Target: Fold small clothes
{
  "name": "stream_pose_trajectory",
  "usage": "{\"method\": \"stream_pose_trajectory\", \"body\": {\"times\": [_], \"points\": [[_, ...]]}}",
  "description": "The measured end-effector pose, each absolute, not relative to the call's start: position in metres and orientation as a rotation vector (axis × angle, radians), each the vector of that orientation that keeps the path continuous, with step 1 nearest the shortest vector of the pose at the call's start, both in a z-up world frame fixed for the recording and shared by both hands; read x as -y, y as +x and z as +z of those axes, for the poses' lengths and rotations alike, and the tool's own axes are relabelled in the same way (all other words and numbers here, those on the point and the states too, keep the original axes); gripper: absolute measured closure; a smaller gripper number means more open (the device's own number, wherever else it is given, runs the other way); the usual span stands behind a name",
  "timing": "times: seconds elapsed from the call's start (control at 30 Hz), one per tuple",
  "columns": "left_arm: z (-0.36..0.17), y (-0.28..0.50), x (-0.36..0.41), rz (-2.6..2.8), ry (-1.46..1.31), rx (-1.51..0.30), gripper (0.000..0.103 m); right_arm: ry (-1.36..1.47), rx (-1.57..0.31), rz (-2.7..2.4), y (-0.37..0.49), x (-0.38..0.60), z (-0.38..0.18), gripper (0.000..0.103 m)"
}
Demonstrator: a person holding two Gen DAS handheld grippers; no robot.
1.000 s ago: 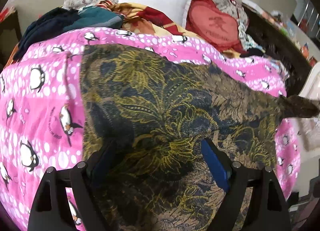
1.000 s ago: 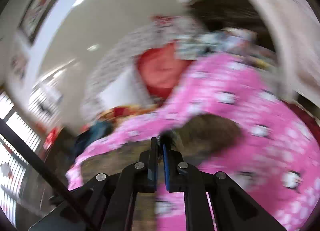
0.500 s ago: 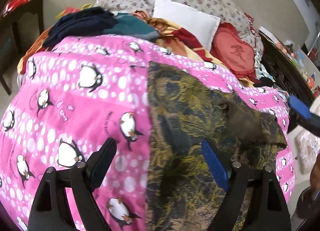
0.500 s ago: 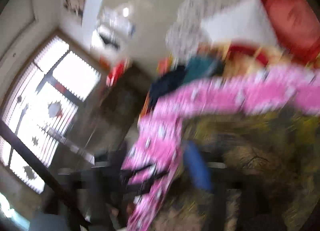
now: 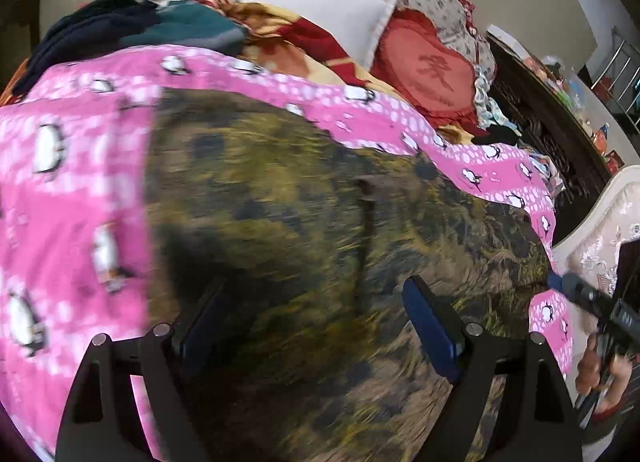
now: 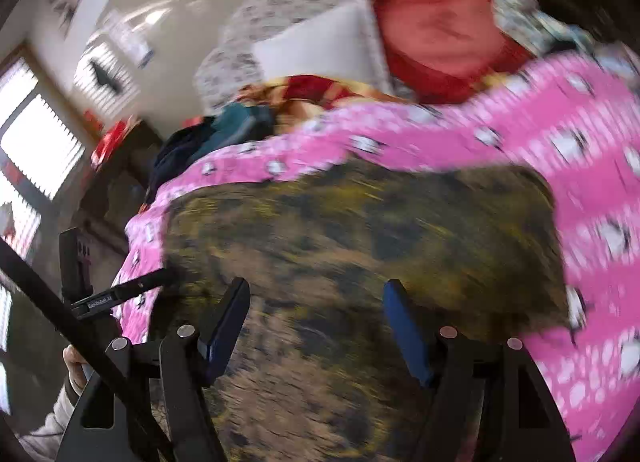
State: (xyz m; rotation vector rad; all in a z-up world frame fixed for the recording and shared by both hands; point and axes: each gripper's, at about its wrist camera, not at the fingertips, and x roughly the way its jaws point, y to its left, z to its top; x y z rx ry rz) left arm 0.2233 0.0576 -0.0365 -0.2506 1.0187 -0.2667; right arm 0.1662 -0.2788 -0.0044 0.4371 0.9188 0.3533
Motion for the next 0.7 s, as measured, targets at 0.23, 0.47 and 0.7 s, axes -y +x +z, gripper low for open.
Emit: {"method": "stream_pose_trajectory", "body": {"times": [0.23,0.47,0.7], "points": [[-0.06,0.245,-0.004,-0.204,-0.202,-1.038,0.02,0.524,-0.862,0.304,0.142,0.338,-0.017,0.029],[-0.01,0.25,0.014,-0.247,-0.153,-0.936,0.094,0.573,-0.845,0.268,0.137,0.361,-0.018,0.029],[0.063,0.243,-0.032,-0.237,-0.146,-0.762,0.094,0.541,-0.724,0.205,0.159,0.357,0.016,0.024]]}}
